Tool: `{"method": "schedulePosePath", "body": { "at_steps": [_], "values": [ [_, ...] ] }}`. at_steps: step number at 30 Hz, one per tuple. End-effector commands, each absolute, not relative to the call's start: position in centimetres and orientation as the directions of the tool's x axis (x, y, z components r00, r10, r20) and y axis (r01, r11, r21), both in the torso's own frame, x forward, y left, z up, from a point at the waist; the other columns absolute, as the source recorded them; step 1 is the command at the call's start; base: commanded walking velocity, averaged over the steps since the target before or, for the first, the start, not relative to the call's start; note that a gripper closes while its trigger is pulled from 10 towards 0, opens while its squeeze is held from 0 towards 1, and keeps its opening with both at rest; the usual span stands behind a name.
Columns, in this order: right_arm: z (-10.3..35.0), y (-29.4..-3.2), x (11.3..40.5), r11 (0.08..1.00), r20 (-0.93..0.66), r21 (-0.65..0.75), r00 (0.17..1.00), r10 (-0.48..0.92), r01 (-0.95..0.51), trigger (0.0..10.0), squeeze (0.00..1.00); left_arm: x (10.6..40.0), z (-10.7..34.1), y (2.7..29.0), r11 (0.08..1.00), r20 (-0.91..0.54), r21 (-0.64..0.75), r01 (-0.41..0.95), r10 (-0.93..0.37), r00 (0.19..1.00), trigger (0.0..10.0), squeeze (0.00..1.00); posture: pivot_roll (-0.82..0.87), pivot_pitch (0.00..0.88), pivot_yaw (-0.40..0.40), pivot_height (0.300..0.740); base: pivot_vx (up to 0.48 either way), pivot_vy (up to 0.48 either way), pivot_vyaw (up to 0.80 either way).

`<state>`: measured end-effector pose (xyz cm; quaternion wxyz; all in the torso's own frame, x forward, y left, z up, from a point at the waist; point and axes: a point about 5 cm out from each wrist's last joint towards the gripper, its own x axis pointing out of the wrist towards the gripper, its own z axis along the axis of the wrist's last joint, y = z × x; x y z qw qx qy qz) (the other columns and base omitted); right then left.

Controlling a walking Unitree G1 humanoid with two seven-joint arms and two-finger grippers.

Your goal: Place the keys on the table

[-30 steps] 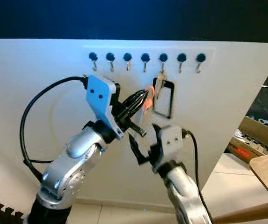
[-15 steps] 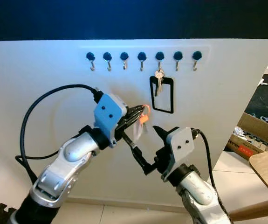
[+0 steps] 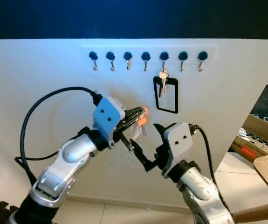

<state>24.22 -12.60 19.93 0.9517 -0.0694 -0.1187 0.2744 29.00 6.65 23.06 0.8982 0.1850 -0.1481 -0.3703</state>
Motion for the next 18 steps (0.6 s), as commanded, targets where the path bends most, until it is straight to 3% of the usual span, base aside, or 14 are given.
{"method": "schedulePosePath", "body": {
  "at_steps": [1,12,18],
  "values": [
    [19.4,-13.1,24.0,0.848,0.175,-0.211,0.834,0.523,-0.487,10.0,0.0,29.3,22.9,7.6,0.666,0.106,0.448,0.596,-0.702,0.705,10.0,0.0,-0.01,0.128,0.079,0.74,0.0,0.0,0.0],
    [18.1,-15.8,24.1,0.895,0.132,-0.243,0.901,0.413,-0.375,10.0,0.0,30.0,22.8,8.5,0.693,0.113,0.444,0.568,-0.672,0.732,10.0,0.0,-0.01,0.124,0.089,0.74,0.0,0.0,0.0],
    [20.1,-15.3,24.9,0.899,0.227,-0.232,0.878,0.422,-0.372,10.0,0.0,29.5,23.4,8.2,0.69,0.149,0.413,0.595,-0.696,0.703,10.0,0.0,-0.01,0.12,0.085,0.74,0.0,0.0,0.0]
  ]
}}
